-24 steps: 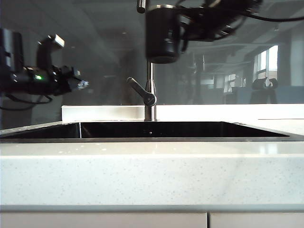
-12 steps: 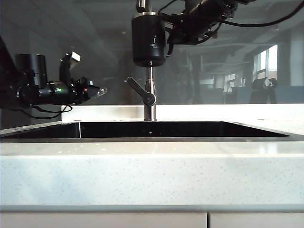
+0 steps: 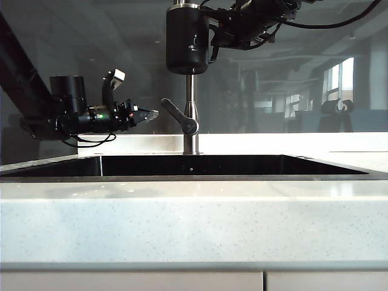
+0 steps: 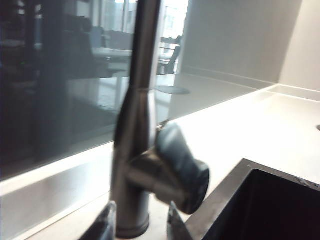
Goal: Pick up the mug next to the sink, go to the faucet to get some water, pour the water into the sink, and finally put the mug back to its place.
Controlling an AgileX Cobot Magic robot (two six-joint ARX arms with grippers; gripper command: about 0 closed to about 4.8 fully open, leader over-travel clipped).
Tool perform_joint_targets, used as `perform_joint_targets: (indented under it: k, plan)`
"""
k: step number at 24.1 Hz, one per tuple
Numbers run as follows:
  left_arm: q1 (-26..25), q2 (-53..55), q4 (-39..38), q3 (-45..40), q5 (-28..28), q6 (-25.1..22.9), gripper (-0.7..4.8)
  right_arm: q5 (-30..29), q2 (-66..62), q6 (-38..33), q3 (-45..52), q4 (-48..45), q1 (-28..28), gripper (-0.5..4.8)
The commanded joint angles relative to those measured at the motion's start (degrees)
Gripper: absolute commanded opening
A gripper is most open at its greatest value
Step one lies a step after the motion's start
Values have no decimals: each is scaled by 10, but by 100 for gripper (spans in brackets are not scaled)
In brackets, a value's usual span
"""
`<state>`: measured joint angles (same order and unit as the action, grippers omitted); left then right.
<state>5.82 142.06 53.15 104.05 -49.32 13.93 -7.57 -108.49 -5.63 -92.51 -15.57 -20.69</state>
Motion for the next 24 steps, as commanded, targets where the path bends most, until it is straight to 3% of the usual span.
perform_joint_targets:
  k: [1,6,9,11,20,24]
  plan:
    - [4,-1,27,13,-8,10,198,-2,7,-6,-6,-26,0,-3]
    - [9,-1,65,21,-9,38,223,-6,6,-6,-6,-26,-1,-3]
    - [13,-1,71,21,7,45,276,-15,7,-6,-6,-26,-1,-3]
    - [15,-1,65,21,17,45,344,-15,7,-6,-6,-27,-1,-3]
    - [30,5,-30,72,-1,24,341,-15,7,-6,-6,-27,-3,-3]
    - [30,5,-46,72,-44,24,339,-15,7,-5,-6,-27,-3,-3]
